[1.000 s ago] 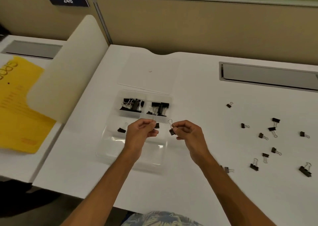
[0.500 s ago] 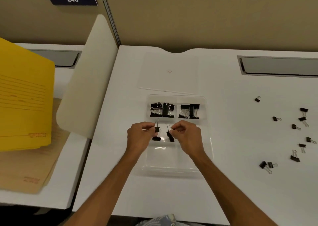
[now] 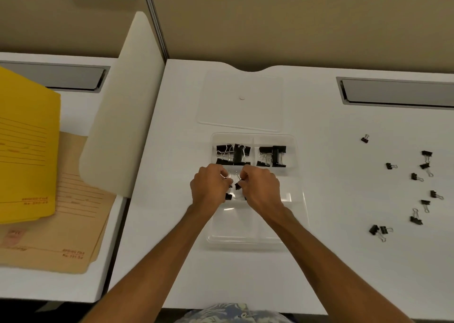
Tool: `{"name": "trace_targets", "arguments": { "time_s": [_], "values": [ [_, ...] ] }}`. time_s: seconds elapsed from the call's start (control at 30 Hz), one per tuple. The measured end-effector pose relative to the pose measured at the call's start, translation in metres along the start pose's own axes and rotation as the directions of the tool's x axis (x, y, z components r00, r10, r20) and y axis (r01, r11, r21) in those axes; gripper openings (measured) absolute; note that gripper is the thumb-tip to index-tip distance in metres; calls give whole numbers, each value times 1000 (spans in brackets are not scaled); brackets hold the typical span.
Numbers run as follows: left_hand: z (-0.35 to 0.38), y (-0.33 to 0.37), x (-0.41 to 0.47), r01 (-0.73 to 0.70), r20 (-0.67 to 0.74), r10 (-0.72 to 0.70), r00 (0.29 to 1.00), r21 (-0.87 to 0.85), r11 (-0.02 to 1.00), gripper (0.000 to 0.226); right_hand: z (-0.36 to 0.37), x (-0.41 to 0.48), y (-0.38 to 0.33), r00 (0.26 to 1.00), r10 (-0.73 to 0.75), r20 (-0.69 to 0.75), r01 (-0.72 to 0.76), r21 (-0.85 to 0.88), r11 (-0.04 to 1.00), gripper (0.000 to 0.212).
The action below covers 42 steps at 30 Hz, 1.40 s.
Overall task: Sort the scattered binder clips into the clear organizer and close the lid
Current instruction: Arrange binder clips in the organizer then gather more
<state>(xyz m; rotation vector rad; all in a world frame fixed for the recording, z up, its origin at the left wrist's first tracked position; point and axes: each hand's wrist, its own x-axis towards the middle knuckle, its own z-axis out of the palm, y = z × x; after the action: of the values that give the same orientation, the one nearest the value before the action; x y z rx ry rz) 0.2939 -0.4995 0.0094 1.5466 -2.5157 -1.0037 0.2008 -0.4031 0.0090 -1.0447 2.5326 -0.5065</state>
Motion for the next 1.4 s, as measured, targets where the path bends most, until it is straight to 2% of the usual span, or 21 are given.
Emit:
{"name": "trace_targets", "arguments": {
  "time_s": [0.13, 0.23, 0.33, 0.43, 0.6, 0.87, 1.17, 1.4],
  "values": [
    [2, 1, 1, -11, 31, 11, 999, -4, 1000, 21, 4, 2, 2, 999, -47, 4, 47, -24, 999, 5],
    [0, -2, -1, -58, 59, 61, 996, -49, 997, 21, 4, -1, 7, 996, -88, -1, 88, -25, 996, 14],
    [-3, -9, -4, -106, 31, 110, 993, -127, 986, 28, -2, -8, 12, 992, -111, -54, 114, 57, 992, 21],
    [-6, -13, -11, -165, -21, 164, 986, -198, 966, 27, -8, -20, 19, 987, -107, -123, 126, 160, 979, 19],
    [1, -3, -28, -265, -63, 258, 964, -257, 929, 21, -16, -44, 41, 976, -34, -216, 93, 268, 959, 17],
    [30, 45, -81, -408, -59, 412, 909, -322, 854, 26, -42, -89, 94, 951, 91, -295, 17, 344, 939, 15],
    [93, 104, -156, -453, 3, 479, 878, -321, 832, 27, -82, -163, 186, 919, 139, -368, 18, 392, 920, 16],
    [149, 151, -224, -454, 60, 485, 872, -272, 849, 26, -106, -234, 271, 916, 209, -343, -54, 411, 910, 17]
  ]
}}
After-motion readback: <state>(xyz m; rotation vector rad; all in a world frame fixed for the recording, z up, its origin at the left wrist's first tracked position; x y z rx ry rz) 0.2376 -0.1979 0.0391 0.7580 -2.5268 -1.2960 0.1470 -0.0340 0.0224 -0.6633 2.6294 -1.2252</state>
